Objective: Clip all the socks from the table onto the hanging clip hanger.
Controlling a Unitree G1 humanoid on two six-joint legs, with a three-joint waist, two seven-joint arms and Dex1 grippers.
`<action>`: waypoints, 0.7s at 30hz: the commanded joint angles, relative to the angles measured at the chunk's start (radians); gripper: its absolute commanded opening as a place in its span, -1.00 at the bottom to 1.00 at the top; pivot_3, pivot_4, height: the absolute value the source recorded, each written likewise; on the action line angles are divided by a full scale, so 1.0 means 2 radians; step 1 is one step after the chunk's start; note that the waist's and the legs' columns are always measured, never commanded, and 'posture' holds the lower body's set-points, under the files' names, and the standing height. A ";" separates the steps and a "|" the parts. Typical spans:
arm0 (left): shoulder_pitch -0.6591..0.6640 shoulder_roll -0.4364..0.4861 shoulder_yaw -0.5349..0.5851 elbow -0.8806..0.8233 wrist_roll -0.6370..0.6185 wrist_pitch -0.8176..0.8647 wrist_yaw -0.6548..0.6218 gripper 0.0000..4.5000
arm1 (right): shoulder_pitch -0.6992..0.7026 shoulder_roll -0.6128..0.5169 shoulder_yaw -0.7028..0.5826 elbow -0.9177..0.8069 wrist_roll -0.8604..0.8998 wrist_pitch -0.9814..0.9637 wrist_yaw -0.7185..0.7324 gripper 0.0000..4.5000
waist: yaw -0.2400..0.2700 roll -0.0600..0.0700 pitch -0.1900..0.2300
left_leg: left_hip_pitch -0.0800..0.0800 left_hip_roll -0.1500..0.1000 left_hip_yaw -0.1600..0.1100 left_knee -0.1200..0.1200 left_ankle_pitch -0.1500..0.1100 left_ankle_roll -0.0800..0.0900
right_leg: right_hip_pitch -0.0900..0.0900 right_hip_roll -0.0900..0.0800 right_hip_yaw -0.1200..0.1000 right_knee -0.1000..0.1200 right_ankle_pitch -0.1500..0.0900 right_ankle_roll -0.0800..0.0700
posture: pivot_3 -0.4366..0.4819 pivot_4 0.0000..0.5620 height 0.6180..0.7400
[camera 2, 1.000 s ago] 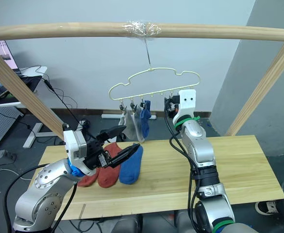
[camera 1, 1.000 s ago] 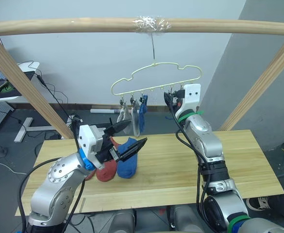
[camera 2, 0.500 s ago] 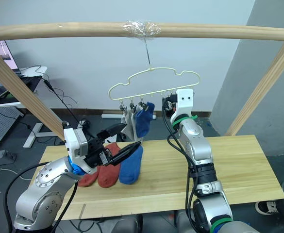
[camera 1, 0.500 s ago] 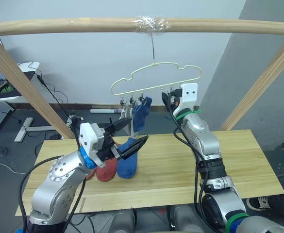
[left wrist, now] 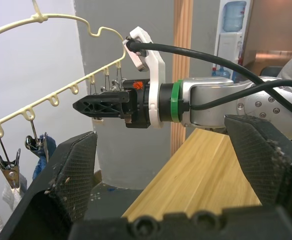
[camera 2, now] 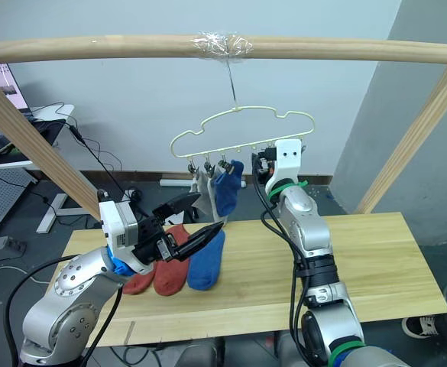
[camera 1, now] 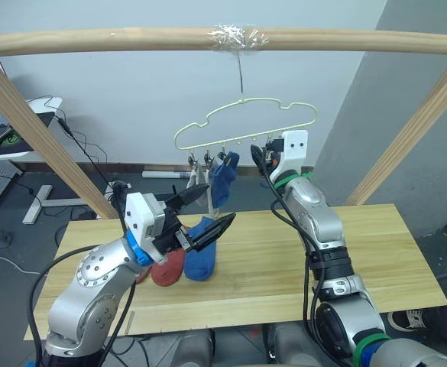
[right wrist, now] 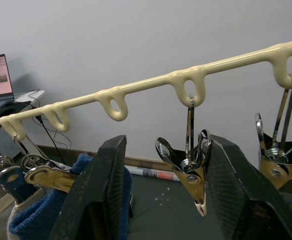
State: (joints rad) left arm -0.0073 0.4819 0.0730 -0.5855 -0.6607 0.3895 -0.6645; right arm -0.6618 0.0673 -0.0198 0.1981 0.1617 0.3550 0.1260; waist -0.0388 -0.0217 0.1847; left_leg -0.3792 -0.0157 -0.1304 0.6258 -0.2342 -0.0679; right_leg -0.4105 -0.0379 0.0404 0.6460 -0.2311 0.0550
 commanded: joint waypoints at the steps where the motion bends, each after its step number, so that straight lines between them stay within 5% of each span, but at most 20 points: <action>1: 0.000 -0.002 -0.004 -0.021 -0.006 -0.001 0.003 1.00 | -0.017 0.002 -0.006 -0.009 0.008 -0.016 0.001 0.06 | 0.000 0.000 0.000 | 0.000 0.000 0.000 0.000 0.000 0.000 | 0.000 0.000 0.000 0.000 0.000 0.000 | 0.04 -0.48 1.00; 21: -0.010 -0.004 -0.006 -0.017 -0.006 0.003 0.006 1.00 | -0.016 0.002 0.004 -0.008 0.008 -0.012 0.005 0.06 | 0.000 0.000 0.000 | 0.000 0.000 0.000 0.000 0.000 0.000 | 0.000 0.000 0.000 0.000 -0.001 -0.001 | 0.03 -0.49 1.00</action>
State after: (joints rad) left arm -0.0164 0.4774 0.0653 -0.5884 -0.6612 0.4051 -0.6485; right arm -0.6782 0.0672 -0.0135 0.2026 0.1689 0.3383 0.1291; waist -0.0387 -0.0216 0.1848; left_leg -0.3793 -0.0154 -0.1302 0.6255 -0.2342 -0.0680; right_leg -0.4108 -0.0376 0.0404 0.6459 -0.2321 0.0537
